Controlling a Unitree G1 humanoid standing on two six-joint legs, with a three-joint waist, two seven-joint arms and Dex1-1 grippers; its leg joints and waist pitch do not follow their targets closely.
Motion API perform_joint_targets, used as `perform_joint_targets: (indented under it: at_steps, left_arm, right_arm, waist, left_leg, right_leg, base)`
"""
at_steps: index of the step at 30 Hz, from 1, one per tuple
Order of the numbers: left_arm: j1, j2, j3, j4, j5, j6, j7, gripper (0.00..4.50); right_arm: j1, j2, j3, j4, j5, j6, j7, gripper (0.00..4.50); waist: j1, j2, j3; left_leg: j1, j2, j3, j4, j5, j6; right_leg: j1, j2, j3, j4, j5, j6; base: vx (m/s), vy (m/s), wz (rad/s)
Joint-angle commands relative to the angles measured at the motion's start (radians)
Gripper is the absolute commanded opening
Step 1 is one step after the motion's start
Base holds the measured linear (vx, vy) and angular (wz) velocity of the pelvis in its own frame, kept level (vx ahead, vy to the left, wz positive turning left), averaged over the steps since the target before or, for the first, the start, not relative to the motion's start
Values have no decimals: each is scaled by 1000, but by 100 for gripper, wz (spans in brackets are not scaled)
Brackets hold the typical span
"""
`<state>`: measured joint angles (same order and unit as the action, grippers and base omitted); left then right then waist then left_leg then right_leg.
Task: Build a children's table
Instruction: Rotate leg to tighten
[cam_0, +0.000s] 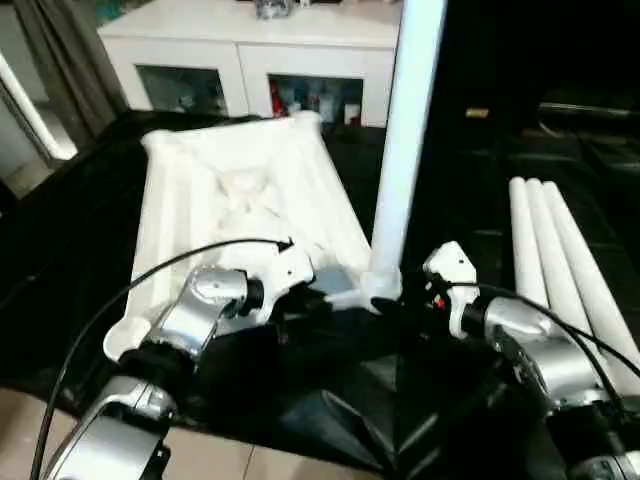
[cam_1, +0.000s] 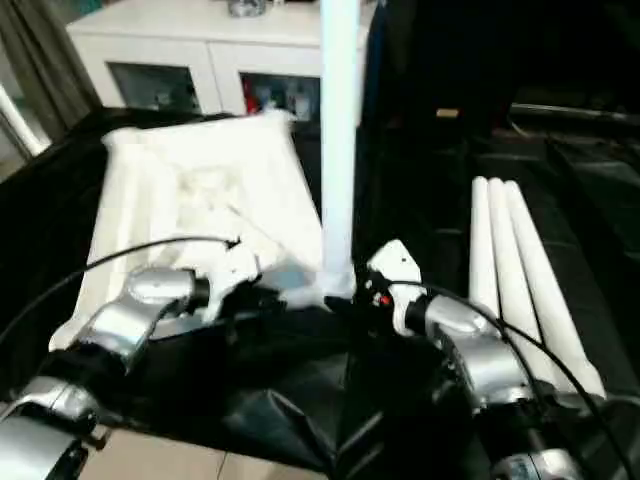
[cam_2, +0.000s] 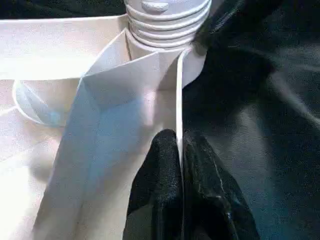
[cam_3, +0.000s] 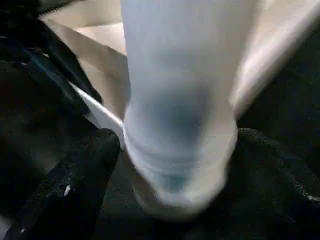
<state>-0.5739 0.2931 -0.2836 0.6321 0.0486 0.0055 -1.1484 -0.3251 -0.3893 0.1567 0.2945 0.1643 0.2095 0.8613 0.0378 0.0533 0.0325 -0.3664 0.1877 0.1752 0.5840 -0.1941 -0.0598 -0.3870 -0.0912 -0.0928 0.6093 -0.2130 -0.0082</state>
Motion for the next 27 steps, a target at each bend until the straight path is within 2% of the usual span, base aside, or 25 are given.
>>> perform_joint_targets:
  at_steps: [1,7,9,18,22,24,25,27]
  left_arm:
    - [24,-12,-1,-37,-87,-11,-67,0]
    - [37,-9,3,-44,-84,-8,-90,0]
    - [39,-9,4,-47,-83,-5,-90,0]
    - [41,-2,9,-47,-73,7,-85,0]
    - [24,-15,16,-11,-34,13,6,0]
    - [2,-40,31,30,-8,38,109,0]
    - [-15,-63,44,57,1,55,173,0]
    - [-46,-102,60,100,23,96,296,0]
  right_arm:
    - [-1,-13,11,-25,13,16,20,394]
    - [8,-12,12,-39,20,32,47,394]
    - [9,-12,12,-40,21,33,48,365]
    - [15,4,9,-34,27,42,44,290]
    - [4,46,-20,22,14,29,-48,281]
    - [-12,97,-56,82,4,14,-156,277]
    - [-26,134,-79,119,-2,19,-238,277]
    - [-56,204,-129,186,-10,43,-411,277]
  waist:
    - [5,-21,-47]
    - [8,-24,-45]
    - [8,-24,-46]
    - [8,-21,-47]
    - [5,-21,-45]
    - [1,-20,-46]
    - [-2,-16,-43]
    - [-8,-16,-43]
  left_leg:
    - [-1,47,-10,-63,-144,111]
    - [-1,44,-10,-63,-155,93]
    - [-2,44,-10,-63,-147,94]
    - [-2,43,-10,-61,-138,98]
    - [-1,42,-10,-63,-147,86]
    - [-1,41,-12,-64,-162,69]
    - [3,41,-11,-66,-176,59]
    - [2,40,-13,-68,-185,41]
  right_leg:
    - [48,-64,55,-77,-138,-239]
    - [49,-65,57,-81,-174,-219]
    - [50,-64,56,-79,-163,-219]
    - [50,-63,55,-78,-148,-223]
    - [48,-62,54,-80,-163,-221]
    - [50,-64,53,-81,-194,-214]
    - [45,-63,54,-86,-226,-209]
    - [47,-63,54,-88,-258,-202]
  base:
    - [0,0,0]
    - [0,0,0]
    - [0,0,0]
    - [0,0,0]
    - [0,0,0]
    - [0,0,0]
    - [0,0,0]
    - [0,0,0]
